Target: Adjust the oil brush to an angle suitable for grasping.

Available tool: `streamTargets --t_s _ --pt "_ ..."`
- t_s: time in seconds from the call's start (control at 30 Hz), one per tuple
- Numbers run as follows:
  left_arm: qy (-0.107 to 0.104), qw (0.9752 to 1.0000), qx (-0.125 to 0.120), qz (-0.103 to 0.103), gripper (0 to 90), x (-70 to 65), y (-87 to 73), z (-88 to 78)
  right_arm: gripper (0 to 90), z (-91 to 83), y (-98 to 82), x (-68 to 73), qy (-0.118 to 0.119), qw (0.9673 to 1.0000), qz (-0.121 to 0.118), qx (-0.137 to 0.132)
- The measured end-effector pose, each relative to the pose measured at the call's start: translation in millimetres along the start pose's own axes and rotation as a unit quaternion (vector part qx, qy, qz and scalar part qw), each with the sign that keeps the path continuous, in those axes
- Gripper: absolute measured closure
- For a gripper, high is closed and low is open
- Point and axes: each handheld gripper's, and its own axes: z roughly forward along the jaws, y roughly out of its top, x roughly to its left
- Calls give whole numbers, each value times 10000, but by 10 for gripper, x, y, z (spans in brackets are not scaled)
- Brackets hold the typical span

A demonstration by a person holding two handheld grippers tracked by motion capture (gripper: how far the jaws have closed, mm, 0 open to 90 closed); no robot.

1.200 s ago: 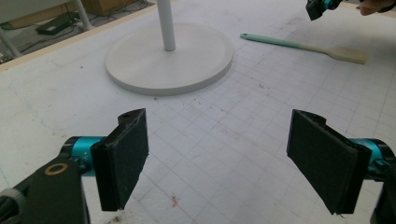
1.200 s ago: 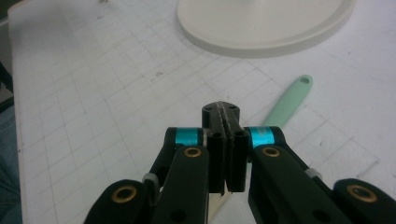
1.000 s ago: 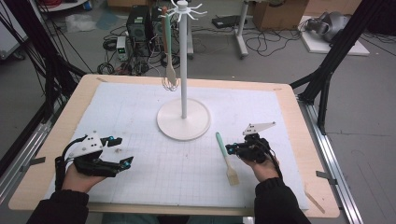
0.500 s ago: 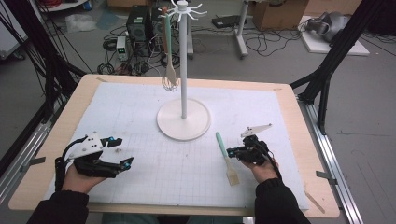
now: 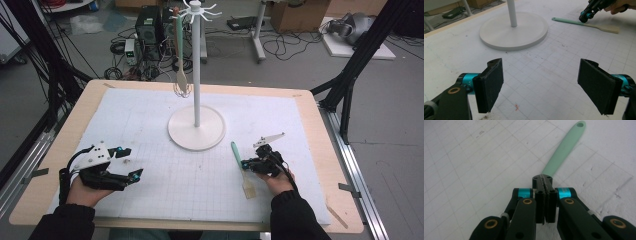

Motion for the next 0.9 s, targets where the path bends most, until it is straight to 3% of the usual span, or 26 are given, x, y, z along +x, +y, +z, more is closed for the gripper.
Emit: streamTargets --t_s 0.27,0.53,0.9 --pt "-27 10000 2 -2 212 -6 5 11 894 41 35 54 106 9998 -125 62" --pt "-18 10000 2 26 212 0 5 2 894 99 107 44 -70 9999 -71 36" --pt "-19 10000 -18 15 212 -3 9 -7 894 149 148 110 215 9993 -267 152"
